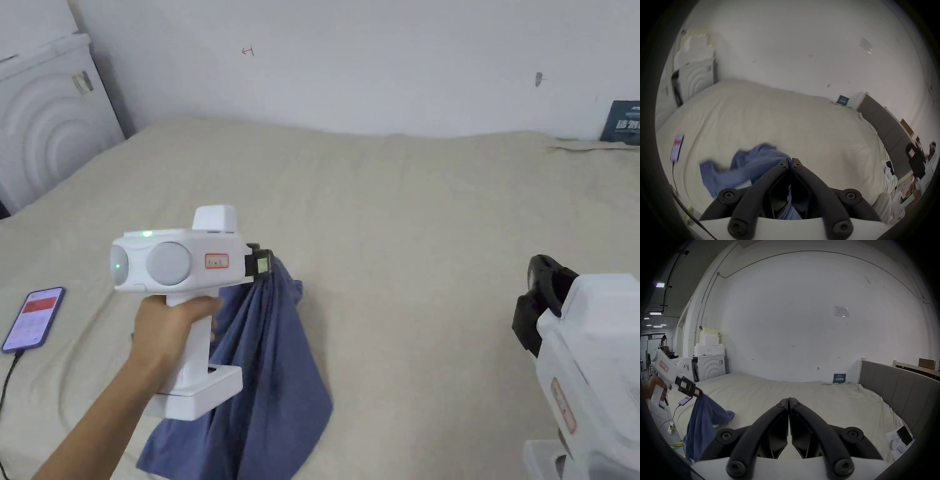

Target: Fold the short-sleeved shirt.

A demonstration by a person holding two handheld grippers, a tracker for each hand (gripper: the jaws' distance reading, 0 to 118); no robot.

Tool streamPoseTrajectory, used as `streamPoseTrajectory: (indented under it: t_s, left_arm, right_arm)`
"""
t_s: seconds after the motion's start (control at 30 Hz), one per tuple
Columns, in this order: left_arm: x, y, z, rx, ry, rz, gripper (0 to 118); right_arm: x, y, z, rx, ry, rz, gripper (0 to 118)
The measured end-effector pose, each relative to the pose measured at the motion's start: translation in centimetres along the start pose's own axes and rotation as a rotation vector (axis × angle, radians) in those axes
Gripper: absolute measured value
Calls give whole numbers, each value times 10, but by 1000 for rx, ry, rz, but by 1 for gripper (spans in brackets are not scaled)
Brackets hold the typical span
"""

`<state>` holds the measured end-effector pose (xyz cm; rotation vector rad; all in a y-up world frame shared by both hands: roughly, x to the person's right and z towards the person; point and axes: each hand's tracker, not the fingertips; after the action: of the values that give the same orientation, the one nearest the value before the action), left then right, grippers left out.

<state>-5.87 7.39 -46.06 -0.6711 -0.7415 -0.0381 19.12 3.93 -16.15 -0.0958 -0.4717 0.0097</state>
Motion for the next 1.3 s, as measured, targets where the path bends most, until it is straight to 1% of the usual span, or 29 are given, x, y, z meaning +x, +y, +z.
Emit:
streamPoseTrajectory:
  t_s: [0.17,0.23,0.4,0.5,0.57,0.7,0.83,0.93,1.07,1.2,1.3]
  left_arm:
    - [73,43,-7,53,-120,-108,0]
    - [108,54,-8,71,-191,-169,0]
    - [180,65,-9,98,-337,-272,0]
    - [217,65,-10,98,-431,-297,0]
    - [234,60,-19,93,-421,-329,0]
    - [263,33,-55,-28,-459,-370,0]
    - [280,-13,-106,-158,-399,-436,0]
    - [283,-51,-139,-266,-367,-457,0]
    - [280,-95,-167,-376,-296,-530,0]
    - [272,-132,-189,-498,-269,-521,0]
    - [268,-154,-203,-553,-230,-529,0]
  right_arm:
    - [32,9,18,32,-84,-2,0]
    - [47,11,25,41,-124,5,0]
    - [78,17,43,59,-216,3,0]
    - [94,19,54,65,-262,11,0]
    - [104,20,60,66,-289,12,0]
    - [121,18,73,64,-339,12,0]
    - [136,11,82,48,-371,8,0]
    - [145,5,86,30,-389,8,0]
    - [153,-1,89,11,-405,10,0]
    - [155,-7,88,-1,-411,-4,0]
    - [152,-8,86,-11,-403,-9,0]
